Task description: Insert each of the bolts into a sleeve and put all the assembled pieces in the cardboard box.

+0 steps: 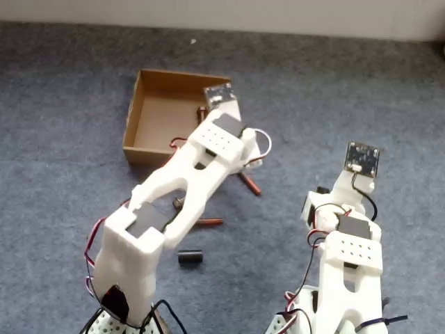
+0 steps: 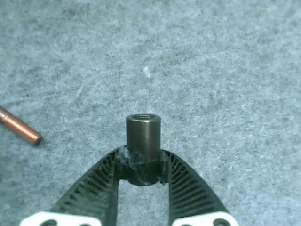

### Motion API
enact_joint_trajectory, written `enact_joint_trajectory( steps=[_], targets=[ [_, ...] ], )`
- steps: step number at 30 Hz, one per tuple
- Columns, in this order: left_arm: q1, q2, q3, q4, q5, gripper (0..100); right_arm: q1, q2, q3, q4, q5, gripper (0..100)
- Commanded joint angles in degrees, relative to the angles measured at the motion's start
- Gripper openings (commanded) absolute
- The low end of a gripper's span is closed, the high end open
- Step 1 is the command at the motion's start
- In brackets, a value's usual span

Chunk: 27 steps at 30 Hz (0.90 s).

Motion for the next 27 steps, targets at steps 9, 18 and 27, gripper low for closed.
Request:
enact_joint_trajectory(
  steps=[9, 18, 27],
  targets=[
    [1.01, 4.18, -8.75, -0.44, 2.64, 17, 0.13, -1.80, -0.75, -1.19, -0.62, 0.4],
    [0.40, 4.79, -5.49, -0.88, 2.64, 15, 0.13, -1.80, -0.75, -1.19, -0.62, 0.4],
    [-1.01, 10.33, -5.41, -2.73, 5.45, 15, 0.13, -1.80, -0.75, -1.19, -0.62, 0.4]
  ],
)
